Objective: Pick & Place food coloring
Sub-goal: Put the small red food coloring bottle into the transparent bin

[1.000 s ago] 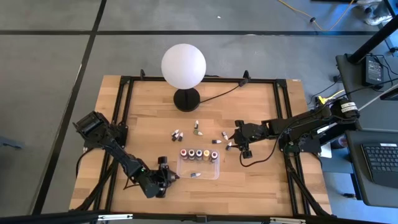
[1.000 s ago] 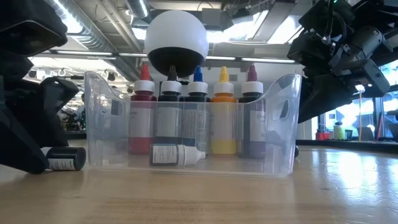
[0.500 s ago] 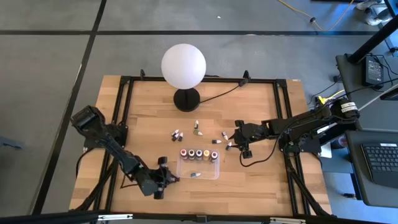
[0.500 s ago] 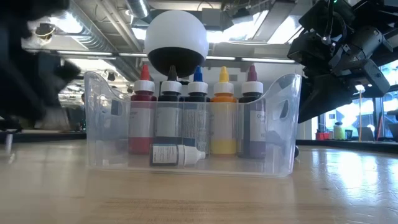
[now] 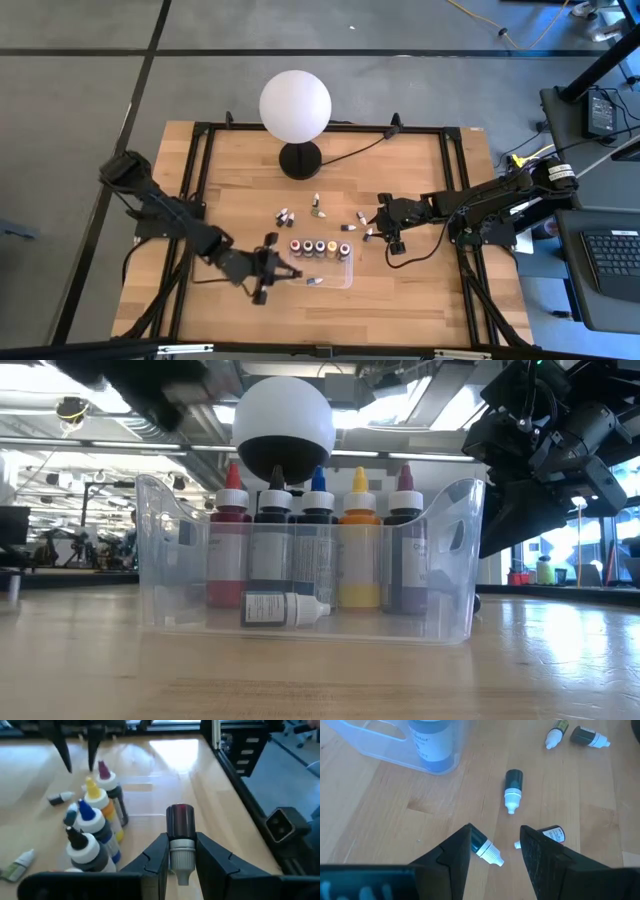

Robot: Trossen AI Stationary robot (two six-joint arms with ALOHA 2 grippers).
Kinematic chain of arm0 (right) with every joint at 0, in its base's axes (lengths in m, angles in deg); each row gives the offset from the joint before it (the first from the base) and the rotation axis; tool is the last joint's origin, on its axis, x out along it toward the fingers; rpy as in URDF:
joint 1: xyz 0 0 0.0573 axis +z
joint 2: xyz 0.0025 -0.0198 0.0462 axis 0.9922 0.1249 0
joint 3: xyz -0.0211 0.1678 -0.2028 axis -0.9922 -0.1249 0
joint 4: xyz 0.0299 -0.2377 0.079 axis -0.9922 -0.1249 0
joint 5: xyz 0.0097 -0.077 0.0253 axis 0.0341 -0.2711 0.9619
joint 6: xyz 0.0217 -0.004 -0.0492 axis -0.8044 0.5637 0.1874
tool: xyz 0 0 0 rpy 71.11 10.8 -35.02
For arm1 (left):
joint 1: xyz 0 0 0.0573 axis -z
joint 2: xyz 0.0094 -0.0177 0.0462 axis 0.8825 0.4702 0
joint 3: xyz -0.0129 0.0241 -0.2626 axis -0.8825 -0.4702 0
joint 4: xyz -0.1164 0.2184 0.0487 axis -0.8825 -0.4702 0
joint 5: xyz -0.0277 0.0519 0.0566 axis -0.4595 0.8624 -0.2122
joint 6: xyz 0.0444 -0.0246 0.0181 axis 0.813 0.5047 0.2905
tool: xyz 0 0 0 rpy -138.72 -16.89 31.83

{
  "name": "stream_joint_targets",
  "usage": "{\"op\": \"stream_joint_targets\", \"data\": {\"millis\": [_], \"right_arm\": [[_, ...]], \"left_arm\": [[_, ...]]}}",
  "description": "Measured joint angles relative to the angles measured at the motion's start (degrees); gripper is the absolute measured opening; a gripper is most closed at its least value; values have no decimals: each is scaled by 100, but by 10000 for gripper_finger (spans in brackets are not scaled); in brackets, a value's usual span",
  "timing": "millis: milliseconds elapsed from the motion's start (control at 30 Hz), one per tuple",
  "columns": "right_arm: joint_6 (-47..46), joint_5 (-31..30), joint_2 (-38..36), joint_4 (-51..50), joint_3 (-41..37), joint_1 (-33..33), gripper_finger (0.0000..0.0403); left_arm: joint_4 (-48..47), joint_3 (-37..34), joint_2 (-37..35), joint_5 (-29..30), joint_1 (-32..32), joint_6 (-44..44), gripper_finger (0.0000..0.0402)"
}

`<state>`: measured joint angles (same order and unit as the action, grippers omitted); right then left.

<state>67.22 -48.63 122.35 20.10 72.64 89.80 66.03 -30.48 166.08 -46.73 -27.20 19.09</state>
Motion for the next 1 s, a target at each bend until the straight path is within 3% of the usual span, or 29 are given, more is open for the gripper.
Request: {"op": "stream_joint_targets", "data": {"millis": [200,333,533,667,1000], "right_arm": [[43,0,1,-5,0,0,172],[51,0,-1,-7,0,-1,172],[330,-1,0,-7,0,1,172],[343,0,1,-9,0,-2,172],[462,0,0,-146,-2,1,172]], "left_arm": [[-38,0,238,-974,-690,-191,74],[-954,551,533,-1353,-904,-339,71],[-3218,2002,1285,-1344,-915,-273,72],[-4085,2742,1854,-1368,-917,-295,72],[-4281,3182,2567,-1371,-893,-343,93]]}}
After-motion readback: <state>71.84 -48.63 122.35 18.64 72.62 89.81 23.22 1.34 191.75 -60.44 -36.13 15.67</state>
